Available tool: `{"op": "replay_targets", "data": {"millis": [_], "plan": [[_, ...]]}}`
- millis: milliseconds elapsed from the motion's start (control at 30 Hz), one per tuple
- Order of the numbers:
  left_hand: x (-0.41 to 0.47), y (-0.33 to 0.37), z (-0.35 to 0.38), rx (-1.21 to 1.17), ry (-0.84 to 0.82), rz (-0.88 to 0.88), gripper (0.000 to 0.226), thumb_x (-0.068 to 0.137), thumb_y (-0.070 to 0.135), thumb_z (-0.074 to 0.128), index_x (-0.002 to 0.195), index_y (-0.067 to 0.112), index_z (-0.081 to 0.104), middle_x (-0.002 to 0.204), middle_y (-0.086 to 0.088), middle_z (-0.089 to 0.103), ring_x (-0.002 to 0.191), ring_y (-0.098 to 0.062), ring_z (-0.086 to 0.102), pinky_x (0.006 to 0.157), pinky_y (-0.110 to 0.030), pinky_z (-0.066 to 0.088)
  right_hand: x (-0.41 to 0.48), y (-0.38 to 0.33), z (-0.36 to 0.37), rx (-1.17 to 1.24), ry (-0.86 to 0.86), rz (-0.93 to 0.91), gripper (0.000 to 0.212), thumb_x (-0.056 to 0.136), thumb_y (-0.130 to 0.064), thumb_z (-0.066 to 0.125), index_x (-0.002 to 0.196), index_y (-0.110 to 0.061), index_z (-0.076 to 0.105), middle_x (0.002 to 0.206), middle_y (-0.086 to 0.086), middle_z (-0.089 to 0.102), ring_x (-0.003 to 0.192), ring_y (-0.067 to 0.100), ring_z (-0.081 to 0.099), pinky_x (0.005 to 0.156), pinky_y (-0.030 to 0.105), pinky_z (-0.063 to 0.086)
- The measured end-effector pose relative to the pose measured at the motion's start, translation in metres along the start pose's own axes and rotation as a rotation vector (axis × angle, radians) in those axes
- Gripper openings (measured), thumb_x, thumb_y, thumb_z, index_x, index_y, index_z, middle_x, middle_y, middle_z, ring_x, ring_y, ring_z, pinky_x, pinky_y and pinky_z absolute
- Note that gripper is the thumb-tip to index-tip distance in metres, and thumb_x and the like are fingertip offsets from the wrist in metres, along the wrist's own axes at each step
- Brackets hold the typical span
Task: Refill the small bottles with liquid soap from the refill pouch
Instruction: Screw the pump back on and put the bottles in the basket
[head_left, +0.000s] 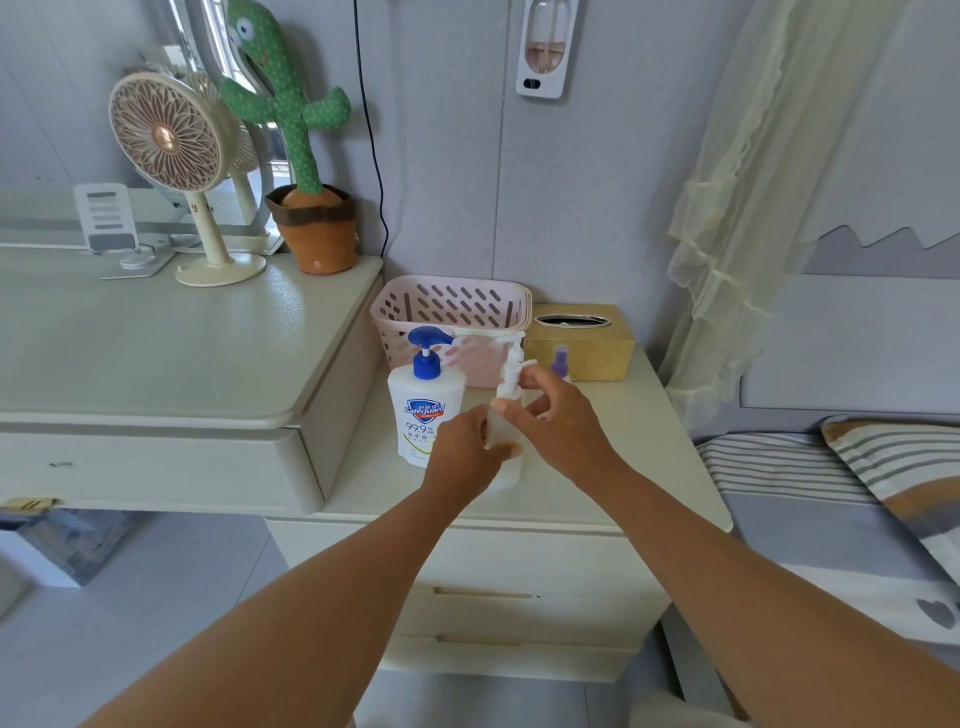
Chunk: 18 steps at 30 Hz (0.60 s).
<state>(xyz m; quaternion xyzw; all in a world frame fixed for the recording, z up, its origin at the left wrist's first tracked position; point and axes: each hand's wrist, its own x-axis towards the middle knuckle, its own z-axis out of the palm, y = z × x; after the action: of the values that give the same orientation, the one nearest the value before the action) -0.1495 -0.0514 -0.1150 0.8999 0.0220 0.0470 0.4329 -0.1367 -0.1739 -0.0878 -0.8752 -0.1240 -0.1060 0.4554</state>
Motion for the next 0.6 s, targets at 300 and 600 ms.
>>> {"op": "replay_targets", "data": {"millis": [300,600], "plan": [[-0.0016,0.0013,0.0003,0.035,0.026,0.006,0.035,0.081,0.03,0.074,0.105,0.009,0.06,0.086,0.0,0.059,0.078,-0.015,0.054,0.065,-0.019,0.038,0.0055,0.0001,0.0063,0.028,0.066,0.073,0.042,0.077,-0.038,0.075,0.108,-0.017,0.057,0.104,-0.005,0.065,0.084,0.01,0.058,0.06,0.008,0.038],[-0.0017,0.0008,-0.0003,0.004,0.005,0.019,0.035,0.081,0.027,0.074,0.109,0.011,0.061,0.096,-0.001,0.065,0.086,-0.015,0.059,0.071,-0.02,0.042,0.0021,0.0046,0.002,0.058,0.011,0.025,0.037,0.089,-0.034,0.063,0.121,-0.017,0.061,0.101,0.002,0.068,0.083,0.012,0.06,0.065,0.01,0.041]]}}
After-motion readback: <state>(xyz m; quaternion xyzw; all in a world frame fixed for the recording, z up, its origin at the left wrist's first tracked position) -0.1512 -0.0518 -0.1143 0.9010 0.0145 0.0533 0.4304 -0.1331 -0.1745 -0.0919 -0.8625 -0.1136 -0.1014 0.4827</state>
